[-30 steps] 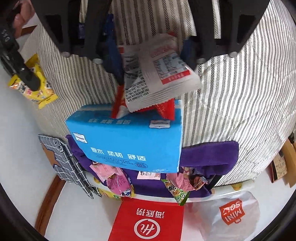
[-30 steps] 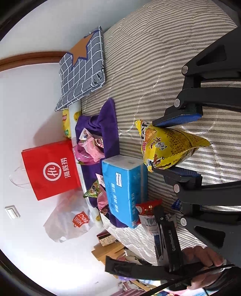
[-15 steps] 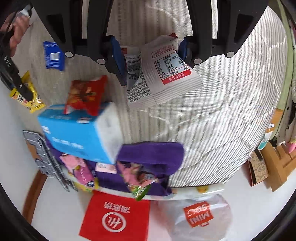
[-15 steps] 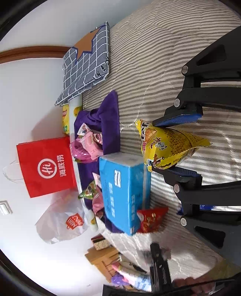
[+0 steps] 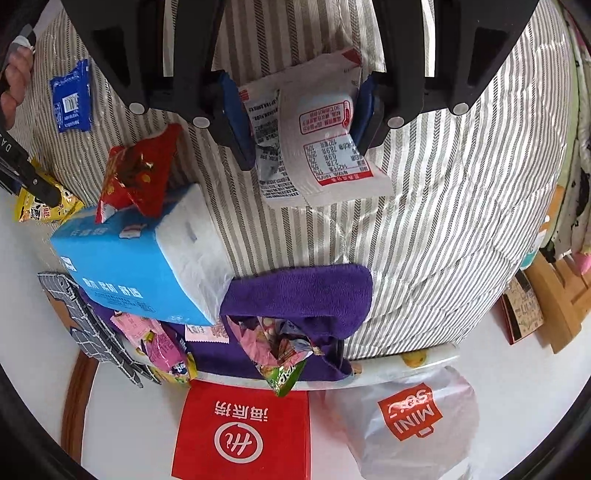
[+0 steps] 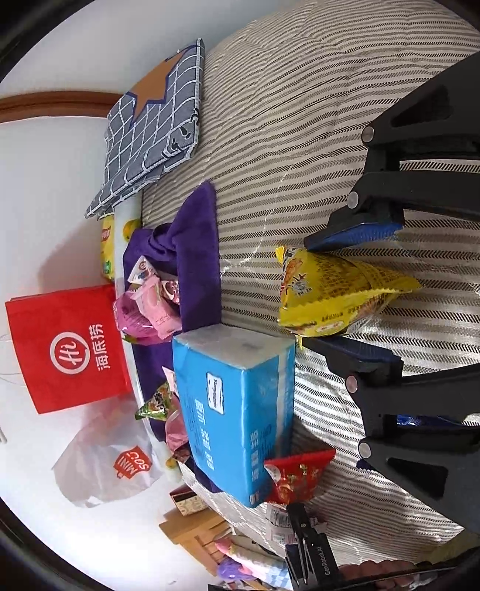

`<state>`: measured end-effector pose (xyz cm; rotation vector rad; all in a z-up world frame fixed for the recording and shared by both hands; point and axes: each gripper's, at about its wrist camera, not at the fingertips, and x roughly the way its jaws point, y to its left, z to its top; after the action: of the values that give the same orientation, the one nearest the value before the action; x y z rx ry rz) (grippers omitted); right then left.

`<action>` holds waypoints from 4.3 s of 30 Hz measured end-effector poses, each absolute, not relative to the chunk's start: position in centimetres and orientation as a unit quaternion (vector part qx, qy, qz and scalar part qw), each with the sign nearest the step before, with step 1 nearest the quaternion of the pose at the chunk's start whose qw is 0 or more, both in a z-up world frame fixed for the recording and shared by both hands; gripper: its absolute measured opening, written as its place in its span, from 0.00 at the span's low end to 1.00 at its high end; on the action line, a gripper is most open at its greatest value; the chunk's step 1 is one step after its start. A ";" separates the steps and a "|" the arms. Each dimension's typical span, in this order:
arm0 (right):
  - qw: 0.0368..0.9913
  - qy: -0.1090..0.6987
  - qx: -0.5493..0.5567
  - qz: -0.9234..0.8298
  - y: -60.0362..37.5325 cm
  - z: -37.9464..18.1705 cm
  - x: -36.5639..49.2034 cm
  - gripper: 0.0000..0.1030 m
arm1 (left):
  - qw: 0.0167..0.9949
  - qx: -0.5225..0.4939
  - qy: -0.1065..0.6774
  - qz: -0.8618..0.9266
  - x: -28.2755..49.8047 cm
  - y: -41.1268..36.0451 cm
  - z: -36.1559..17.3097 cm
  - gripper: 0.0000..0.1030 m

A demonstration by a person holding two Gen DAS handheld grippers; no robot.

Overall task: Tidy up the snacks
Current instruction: 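Carry the yellow chip bag and white snack bag over the purple towel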

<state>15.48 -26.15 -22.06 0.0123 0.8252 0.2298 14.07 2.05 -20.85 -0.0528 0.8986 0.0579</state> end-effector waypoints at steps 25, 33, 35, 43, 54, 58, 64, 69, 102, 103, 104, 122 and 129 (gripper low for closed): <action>0.900 0.426 -0.009 0.090 -26.1 -22.6 16.2 0.46 | 0.906 -0.021 0.423 0.004 14.6 1.7 -21.1 0.62; 0.908 0.409 -0.010 0.093 -26.1 -22.1 15.7 0.38 | 0.908 -0.031 0.418 0.018 14.5 2.5 -21.0 0.47; 0.911 0.401 -0.013 0.094 -25.9 -21.8 15.4 0.37 | 0.909 -0.038 0.416 0.016 14.4 2.7 -20.9 0.46; 0.916 0.388 0.001 0.099 -26.6 -20.8 14.5 0.37 | 0.909 -0.051 0.413 0.012 13.3 3.2 -19.7 0.46; 0.935 0.340 0.027 0.099 -28.1 -16.0 12.0 0.37 | 0.918 -0.064 0.391 -0.011 11.0 2.0 -16.5 0.46; 0.942 0.319 0.029 0.099 -28.6 -14.3 11.0 0.37 | 0.920 -0.071 0.385 -0.021 10.1 1.7 -15.3 0.46; 0.949 0.296 0.030 0.104 -28.9 -12.1 9.5 0.37 | 0.923 -0.075 0.377 -0.025 9.3 1.3 -14.1 0.46; 0.951 0.288 0.024 0.108 -28.5 -11.2 8.8 0.37 | 0.926 -0.072 0.370 -0.029 8.7 0.6 -13.2 0.46; 0.956 0.282 0.001 0.087 -24.7 -8.6 15.7 0.37 | 0.943 -0.061 0.323 -0.043 13.1 -0.8 -8.9 0.46; 0.955 0.281 0.003 0.089 -24.7 -8.5 16.2 0.37 | 0.944 -0.060 0.322 -0.043 13.6 -0.8 -8.7 0.46; 0.955 0.282 0.005 0.092 -24.6 -8.5 16.8 0.37 | 0.944 -0.060 0.321 -0.042 14.0 -0.9 -8.6 0.46; 0.954 0.278 0.007 0.115 -22.2 -7.8 25.5 0.37 | 0.943 -0.068 0.323 -0.047 22.1 -0.5 -8.0 0.46; 0.949 0.289 0.023 0.121 -21.8 -8.2 29.4 0.37 | 0.941 -0.070 0.328 -0.041 26.1 0.3 -8.7 0.46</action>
<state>29.36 -21.82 -8.20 0.0469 0.5881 0.2461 26.13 0.30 -8.72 -0.1425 0.6696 -0.0841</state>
